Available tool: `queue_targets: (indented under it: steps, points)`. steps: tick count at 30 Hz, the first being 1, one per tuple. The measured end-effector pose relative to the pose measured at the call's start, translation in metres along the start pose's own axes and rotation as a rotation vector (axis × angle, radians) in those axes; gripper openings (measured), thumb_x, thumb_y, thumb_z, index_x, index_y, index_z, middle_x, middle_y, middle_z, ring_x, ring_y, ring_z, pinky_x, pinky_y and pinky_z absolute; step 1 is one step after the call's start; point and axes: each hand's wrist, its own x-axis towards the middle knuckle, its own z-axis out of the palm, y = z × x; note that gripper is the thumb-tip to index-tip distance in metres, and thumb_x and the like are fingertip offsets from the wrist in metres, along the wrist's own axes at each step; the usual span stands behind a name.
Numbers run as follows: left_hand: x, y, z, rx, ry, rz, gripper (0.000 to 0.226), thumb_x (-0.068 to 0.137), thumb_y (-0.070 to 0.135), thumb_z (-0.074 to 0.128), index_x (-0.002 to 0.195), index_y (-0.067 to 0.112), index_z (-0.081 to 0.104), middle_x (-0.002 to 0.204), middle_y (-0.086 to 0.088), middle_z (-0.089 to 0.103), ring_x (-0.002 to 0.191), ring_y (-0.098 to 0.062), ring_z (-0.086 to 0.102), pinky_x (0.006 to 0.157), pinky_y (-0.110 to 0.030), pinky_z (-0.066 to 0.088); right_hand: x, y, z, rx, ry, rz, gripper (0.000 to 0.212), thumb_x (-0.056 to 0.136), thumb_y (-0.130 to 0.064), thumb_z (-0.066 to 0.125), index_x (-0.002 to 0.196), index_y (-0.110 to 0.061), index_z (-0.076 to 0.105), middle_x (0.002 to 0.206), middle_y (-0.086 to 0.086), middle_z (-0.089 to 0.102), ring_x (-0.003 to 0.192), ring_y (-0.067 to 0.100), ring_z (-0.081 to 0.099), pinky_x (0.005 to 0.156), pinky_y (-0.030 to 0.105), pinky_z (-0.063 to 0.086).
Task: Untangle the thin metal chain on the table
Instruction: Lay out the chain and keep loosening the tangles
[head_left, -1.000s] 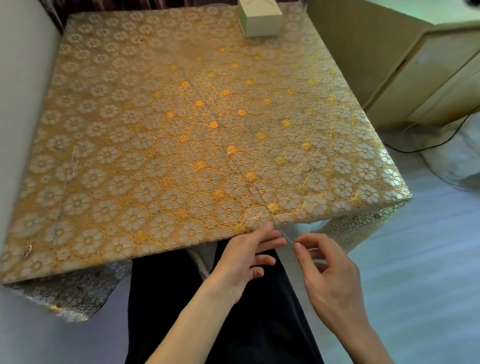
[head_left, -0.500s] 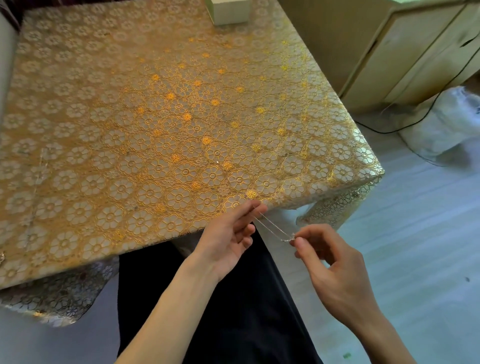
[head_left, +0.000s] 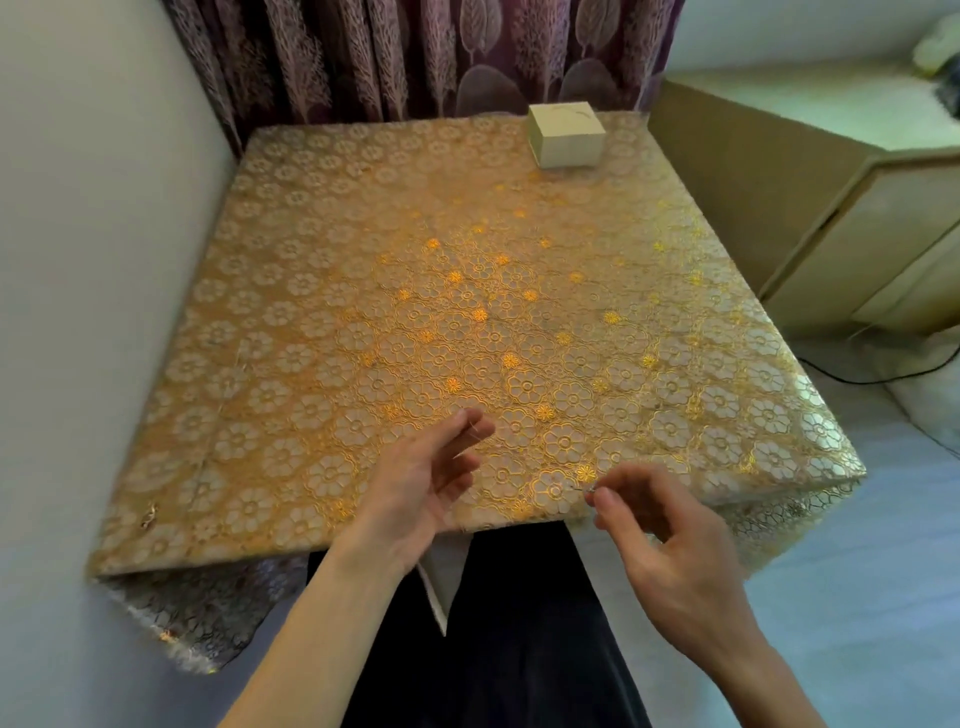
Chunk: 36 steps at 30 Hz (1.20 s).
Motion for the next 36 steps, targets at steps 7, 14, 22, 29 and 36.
queue_targets:
  steps: [7,14,22,29,36]
  points:
    - [0.006,0.048,-0.026,0.302,0.173,0.327,0.019,0.095,0.029,0.064,0.1,0.018,0.079,0.098,0.002,0.078,0.078,-0.01,0.065,0.071,-0.024,0.047,0.064,-0.006,0.035,-0.058,-0.063,-0.11,0.018,0.093,-0.015,0.067,0.093,-0.033,0.064,0.089,-0.015,0.072,0.084,0.009,0.069,0.072,0.028,0.057]
    - [0.04,0.006,-0.05,0.922,0.475,0.504,0.021,0.083,0.055,0.069,0.083,0.036,0.077,0.105,0.029,0.066,0.116,-0.01,0.055,0.096,-0.032,0.043,0.093,0.027,0.033,-0.33,-0.127,-0.212,0.018,0.091,-0.01,0.07,0.094,-0.026,0.065,0.086,-0.017,0.066,0.085,0.007,0.063,0.072,0.02,0.05]
    - [0.042,-0.02,-0.038,1.075,0.644,0.629,0.018,0.085,0.051,0.064,0.083,0.037,0.076,0.118,0.02,0.065,0.119,-0.015,0.049,0.099,-0.044,0.037,0.082,0.059,0.024,-0.616,-0.147,-0.334,0.009,0.095,-0.018,0.066,0.1,-0.011,0.07,0.104,-0.002,0.065,0.1,0.019,0.057,0.093,0.015,0.036]
    - [0.038,-0.012,-0.044,0.985,0.631,0.599,0.021,0.086,0.049,0.066,0.086,0.031,0.076,0.116,0.015,0.064,0.115,-0.011,0.047,0.097,-0.036,0.038,0.071,0.067,0.022,-0.606,-0.098,-0.308,0.011,0.094,-0.017,0.067,0.101,-0.011,0.072,0.113,-0.001,0.063,0.107,0.017,0.051,0.095,0.013,0.035]
    - [0.014,-0.024,-0.061,1.08,0.665,0.63,0.019,0.083,0.048,0.065,0.08,0.032,0.072,0.121,0.01,0.064,0.12,-0.021,0.048,0.097,-0.041,0.038,0.066,0.068,0.023,-0.583,-0.092,-0.312,0.013,0.092,-0.015,0.067,0.103,-0.009,0.073,0.115,0.002,0.064,0.11,0.021,0.052,0.094,0.026,0.043]
